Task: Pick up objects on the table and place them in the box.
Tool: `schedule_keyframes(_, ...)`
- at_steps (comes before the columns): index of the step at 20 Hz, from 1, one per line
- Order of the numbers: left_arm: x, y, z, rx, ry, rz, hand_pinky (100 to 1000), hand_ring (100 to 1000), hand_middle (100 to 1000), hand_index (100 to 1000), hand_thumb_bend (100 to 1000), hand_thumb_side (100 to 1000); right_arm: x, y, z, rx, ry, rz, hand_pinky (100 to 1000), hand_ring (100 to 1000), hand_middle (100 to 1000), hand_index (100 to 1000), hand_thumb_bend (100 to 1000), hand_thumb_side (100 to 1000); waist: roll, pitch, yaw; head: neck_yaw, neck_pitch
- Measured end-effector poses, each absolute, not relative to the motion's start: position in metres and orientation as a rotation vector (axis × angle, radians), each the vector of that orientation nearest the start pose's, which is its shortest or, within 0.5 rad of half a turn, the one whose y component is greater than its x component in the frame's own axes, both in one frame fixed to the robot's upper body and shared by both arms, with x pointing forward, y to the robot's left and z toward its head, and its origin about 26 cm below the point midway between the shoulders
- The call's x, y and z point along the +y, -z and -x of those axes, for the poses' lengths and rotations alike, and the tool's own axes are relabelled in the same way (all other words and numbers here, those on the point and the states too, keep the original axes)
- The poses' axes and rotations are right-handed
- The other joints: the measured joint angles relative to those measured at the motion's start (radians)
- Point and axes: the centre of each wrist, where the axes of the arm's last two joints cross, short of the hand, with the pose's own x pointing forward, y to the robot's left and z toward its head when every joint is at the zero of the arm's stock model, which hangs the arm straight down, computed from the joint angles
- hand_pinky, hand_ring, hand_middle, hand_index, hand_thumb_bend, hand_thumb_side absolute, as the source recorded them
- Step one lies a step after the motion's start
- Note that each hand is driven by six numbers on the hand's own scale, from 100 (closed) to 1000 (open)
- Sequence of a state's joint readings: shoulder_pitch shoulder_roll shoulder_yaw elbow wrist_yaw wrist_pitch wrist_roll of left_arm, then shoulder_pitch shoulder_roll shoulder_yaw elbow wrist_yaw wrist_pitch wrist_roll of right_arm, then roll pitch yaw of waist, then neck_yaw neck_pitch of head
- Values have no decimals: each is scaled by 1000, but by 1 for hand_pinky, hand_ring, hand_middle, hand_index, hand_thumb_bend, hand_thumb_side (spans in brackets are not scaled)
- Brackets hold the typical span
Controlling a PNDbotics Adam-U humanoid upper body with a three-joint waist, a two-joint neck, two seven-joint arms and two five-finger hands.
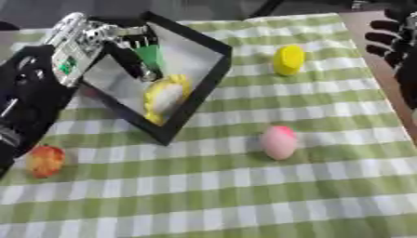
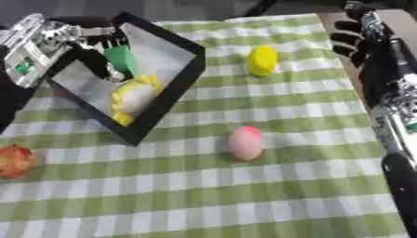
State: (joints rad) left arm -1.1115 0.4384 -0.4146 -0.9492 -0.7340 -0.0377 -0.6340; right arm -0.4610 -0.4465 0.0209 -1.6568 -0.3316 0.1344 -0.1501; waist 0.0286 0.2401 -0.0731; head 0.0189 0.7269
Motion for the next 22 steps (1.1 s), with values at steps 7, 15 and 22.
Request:
schedule_keyframes(7, 205, -242, -487, -1250, 1676, -766, 844, 841, 806, 900, 695, 489, -288, -185, -362, -1947, -112, 52, 844, 804, 762, 869, 100, 778, 0, 0, 3, 2, 0)
schedule_keyframes(15, 211, -260, -482, -1314, 1625, -775, 832, 821, 780, 858, 526, 482, -289, -181, -361, -1936, -110, 55, 843, 804, 762, 869, 100, 775, 0, 0, 17, -2, 2)
schedule_keyframes(22, 236, -302, -456, -1382, 1670, -803, 826, 812, 770, 852, 516, 495, -296, -175, -358, -1915, -101, 77, 843, 804, 762, 869, 100, 774, 0, -1, 45, -36, 16)
